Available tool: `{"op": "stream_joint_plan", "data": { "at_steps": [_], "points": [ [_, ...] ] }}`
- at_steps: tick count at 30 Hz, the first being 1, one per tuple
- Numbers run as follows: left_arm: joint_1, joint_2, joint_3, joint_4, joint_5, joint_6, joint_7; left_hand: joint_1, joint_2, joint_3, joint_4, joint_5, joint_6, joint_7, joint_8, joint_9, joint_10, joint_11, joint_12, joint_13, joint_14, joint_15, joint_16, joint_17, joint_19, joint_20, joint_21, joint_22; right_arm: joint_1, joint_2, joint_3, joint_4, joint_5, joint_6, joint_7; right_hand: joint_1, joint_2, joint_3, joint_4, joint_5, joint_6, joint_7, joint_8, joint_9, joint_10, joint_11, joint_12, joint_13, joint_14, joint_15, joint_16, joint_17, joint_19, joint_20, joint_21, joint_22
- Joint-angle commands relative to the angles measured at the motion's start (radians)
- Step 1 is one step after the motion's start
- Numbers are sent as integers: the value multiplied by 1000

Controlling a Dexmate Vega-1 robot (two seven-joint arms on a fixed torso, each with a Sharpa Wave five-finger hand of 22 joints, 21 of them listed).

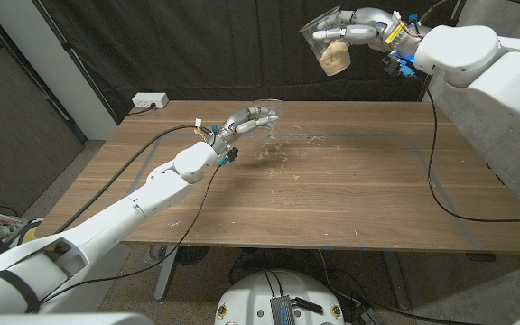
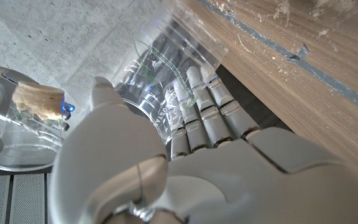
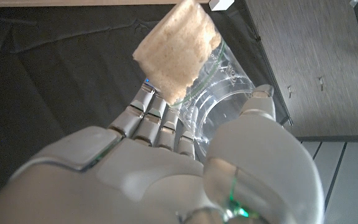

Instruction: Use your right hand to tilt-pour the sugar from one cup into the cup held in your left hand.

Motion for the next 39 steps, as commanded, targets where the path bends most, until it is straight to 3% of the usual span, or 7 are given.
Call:
{"op": "stream_joint_plan", "data": {
  "at_steps": [1, 18, 31, 39],
  "points": [
    [32, 65, -1, -63, 20, -27, 3, 13, 3, -9, 0, -2, 10, -2, 2, 0, 4, -9, 6, 4, 6, -66, -7, 3, 4, -13, 9, 5, 126, 60, -114, 31, -114, -63, 131, -14, -1, 1, 6, 4, 2, -9, -2, 5, 4, 1, -2, 1, 5, -178, -2, 2, -5, -37, 3, 2],
    [71, 144, -5, -111, 84, -102, 76, 16, 5, -15, 1, -8, 9, -20, -2, -4, 1, -24, 4, 4, 0, -76, -17, 8, -12, -21, 5, 6, 176, 119, -220, 29, -281, -104, 237, -22, 0, -1, 10, 9, 1, -17, -8, 3, 7, -6, -7, 4, 6, -179, -9, 3, -11, -35, 4, -3],
    [44, 135, 14, -56, 101, -137, 77, 19, 12, -18, 3, -11, 11, -26, -3, -7, 2, -29, 3, 2, 0, -78, -22, 12, -20, -23, 4, 6, 245, 148, -311, -24, -419, -226, 352, -28, 2, -2, 12, 12, 8, -21, -11, 3, 9, -9, -10, 6, 10, -179, -14, 5, -15, -33, 4, -8],
    [21, 130, 25, -30, 118, -159, 67, 23, 14, -18, 2, -14, 14, -29, -2, -9, 5, -32, 4, 2, 4, -83, -24, 14, -19, -24, 6, 7, 288, 176, -362, -24, -497, -253, 416, -35, 2, -4, 15, 13, 12, -26, -12, 2, 13, -14, -12, 6, 12, -179, -17, 6, -16, -33, 5, -11]
  ]
}}
